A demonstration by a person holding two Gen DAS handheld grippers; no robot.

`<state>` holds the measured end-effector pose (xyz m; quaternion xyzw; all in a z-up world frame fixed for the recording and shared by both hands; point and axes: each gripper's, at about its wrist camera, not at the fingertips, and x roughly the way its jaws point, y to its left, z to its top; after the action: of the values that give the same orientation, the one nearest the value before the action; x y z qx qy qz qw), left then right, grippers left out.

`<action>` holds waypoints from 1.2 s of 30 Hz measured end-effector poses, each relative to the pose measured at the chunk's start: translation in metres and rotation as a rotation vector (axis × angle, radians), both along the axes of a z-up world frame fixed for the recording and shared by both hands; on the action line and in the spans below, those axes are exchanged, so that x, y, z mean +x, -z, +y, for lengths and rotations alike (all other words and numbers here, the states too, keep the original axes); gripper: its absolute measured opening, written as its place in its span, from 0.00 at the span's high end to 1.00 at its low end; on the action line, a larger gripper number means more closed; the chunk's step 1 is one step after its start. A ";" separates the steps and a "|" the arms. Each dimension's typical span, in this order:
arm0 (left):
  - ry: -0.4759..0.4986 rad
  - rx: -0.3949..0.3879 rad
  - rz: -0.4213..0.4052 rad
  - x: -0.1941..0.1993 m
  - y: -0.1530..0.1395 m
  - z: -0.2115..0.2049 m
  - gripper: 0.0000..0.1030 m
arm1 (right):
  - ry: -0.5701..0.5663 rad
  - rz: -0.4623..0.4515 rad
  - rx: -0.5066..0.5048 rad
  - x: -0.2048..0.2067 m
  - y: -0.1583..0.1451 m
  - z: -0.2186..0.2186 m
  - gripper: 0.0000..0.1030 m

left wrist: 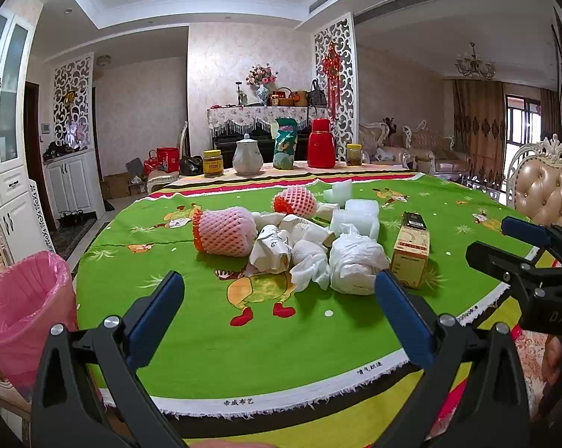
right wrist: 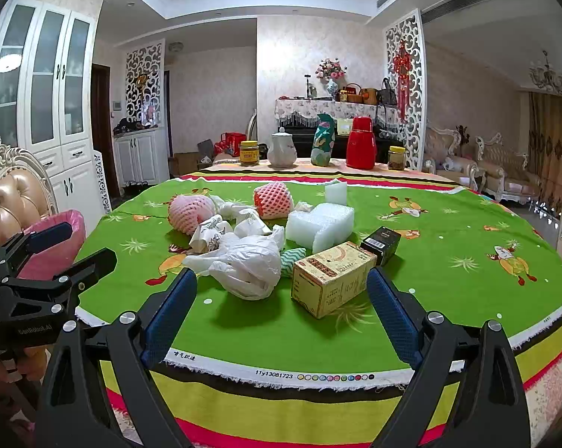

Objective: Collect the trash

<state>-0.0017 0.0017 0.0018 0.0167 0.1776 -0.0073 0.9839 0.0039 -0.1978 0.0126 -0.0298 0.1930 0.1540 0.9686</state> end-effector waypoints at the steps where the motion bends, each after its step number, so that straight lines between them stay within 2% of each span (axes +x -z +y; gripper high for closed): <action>1: 0.000 0.000 0.000 0.000 0.000 0.000 0.04 | 0.000 0.001 0.001 0.000 0.001 0.000 0.16; 36: 0.001 0.006 0.001 -0.002 0.006 -0.003 0.04 | -0.001 0.000 0.015 -0.006 -0.007 -0.002 0.16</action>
<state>-0.0033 -0.0009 -0.0038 0.0198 0.1783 -0.0074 0.9838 -0.0025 -0.1999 0.0196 -0.0224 0.1918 0.1558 0.9687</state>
